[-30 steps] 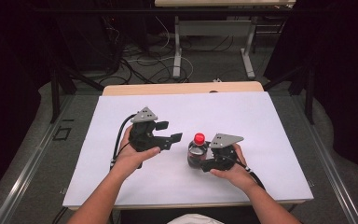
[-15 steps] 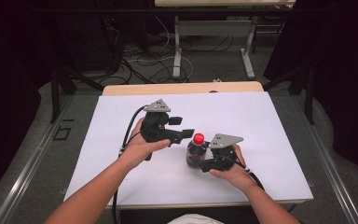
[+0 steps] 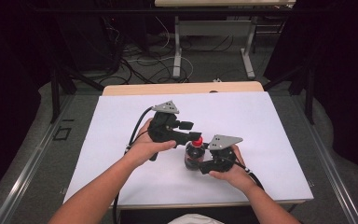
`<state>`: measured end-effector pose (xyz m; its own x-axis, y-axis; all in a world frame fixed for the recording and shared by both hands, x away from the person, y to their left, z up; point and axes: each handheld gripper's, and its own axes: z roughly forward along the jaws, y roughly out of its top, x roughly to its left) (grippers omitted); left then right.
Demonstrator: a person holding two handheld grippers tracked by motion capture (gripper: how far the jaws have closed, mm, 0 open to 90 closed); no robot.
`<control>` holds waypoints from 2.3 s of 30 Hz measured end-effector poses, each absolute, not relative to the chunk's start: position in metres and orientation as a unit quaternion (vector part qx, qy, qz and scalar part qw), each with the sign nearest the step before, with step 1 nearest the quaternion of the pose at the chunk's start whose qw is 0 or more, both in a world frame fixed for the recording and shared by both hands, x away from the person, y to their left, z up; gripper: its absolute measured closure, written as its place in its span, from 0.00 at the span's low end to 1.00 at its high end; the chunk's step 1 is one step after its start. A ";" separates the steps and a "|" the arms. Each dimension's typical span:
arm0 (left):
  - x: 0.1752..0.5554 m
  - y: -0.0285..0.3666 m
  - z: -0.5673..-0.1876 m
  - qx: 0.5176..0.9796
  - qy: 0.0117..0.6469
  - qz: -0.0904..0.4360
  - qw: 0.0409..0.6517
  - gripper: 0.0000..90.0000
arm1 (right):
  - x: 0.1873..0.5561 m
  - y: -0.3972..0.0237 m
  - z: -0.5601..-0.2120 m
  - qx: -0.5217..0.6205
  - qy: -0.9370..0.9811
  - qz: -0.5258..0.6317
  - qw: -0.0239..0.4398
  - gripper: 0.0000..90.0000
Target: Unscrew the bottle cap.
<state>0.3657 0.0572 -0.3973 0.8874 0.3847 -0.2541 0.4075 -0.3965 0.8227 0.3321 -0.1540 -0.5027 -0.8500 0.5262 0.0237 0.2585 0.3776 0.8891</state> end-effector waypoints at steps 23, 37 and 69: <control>0.365 0.043 -0.408 0.887 0.185 -0.033 0.421 0.64 | 0.329 -0.148 -0.504 0.211 0.840 0.491 0.094 0.33; 0.352 0.038 -0.405 0.886 0.218 0.010 0.408 0.67 | 0.328 -0.146 -0.505 0.223 0.838 0.487 0.102 0.33; 0.346 0.034 -0.401 0.857 0.298 0.028 0.420 0.57 | 0.327 -0.145 -0.503 0.245 0.831 0.485 0.120 0.33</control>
<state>0.3464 0.0338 -0.4012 0.8212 0.5338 -0.2017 0.4862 -0.4694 0.7371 0.3273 -0.1445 -0.5029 -0.8515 0.5230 0.0373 0.2896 0.4098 0.8650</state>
